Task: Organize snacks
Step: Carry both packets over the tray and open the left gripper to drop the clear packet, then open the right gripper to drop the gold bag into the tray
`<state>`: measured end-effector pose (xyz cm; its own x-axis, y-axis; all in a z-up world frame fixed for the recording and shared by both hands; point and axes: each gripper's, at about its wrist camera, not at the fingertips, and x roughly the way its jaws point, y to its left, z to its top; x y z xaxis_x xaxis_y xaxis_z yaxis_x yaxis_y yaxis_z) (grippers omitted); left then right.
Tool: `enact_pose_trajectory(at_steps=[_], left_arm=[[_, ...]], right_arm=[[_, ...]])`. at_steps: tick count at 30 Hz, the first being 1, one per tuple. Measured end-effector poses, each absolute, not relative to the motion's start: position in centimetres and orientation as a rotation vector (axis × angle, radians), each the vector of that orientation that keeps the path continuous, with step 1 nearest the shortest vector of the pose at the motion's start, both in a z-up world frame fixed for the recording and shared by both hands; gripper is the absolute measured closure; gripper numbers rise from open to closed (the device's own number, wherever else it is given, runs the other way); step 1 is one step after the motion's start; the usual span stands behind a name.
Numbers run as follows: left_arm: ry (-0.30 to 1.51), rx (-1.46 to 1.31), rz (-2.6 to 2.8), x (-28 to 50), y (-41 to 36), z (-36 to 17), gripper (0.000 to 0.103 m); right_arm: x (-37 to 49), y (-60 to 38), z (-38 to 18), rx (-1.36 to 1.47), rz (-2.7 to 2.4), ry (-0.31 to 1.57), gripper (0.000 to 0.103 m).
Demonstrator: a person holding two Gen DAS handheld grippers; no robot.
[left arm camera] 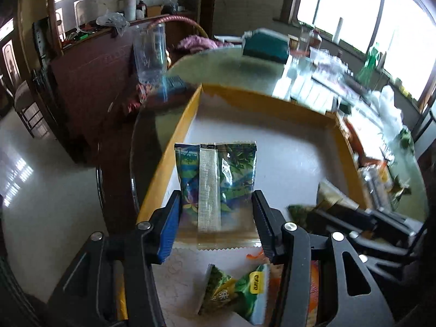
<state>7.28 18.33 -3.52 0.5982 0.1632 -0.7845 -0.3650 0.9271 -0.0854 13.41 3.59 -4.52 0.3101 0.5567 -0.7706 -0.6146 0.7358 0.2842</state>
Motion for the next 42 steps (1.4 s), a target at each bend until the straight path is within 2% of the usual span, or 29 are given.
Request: enact_pose_trajectory(at_steps=[3,7,10,13,16,26,33,42], left_arm=[[0.922,-0.263,0.309,7.4,18.6,-4.2,0.045],[0.93,-0.278,0.331,7.2,18.9,-4.2,0.033],[0.917,-0.283,0.328,7.0,18.7,-3.7,0.027],[0.879,-0.293,0.332,6.4,18.0,-2.7,0.026],[0.826,-0.289,0.329,5.5,16.7,-1.7,0.019],[0.746,-0.267,0.198,4.1,10.3,0.5,0.019],[0.773,-0.263,0.081,5.0,5.5,0.6,0.019],[0.817,-0.226,0.031,5.7,2.1,-0.3,0.019]], right_arm=[[13.3,3.6,-4.6,-0.073,0.769,0.995,0.063],[13.3,3.4,-4.6,-0.08,0.761,1.013,0.041],[12.5,2.7,-4.2,-0.08,0.798,1.019,0.041],[11.3,1.6,-3.5,-0.073,0.839,0.997,0.041],[10.1,-0.1,-2.8,-0.041,0.879,0.961,0.041],[9.3,-9.1,-2.9,0.149,0.817,0.892,0.041],[9.5,-14.2,-3.7,0.192,0.612,0.84,0.041],[10.2,-17.4,-5.3,0.256,0.553,0.92,0.041]])
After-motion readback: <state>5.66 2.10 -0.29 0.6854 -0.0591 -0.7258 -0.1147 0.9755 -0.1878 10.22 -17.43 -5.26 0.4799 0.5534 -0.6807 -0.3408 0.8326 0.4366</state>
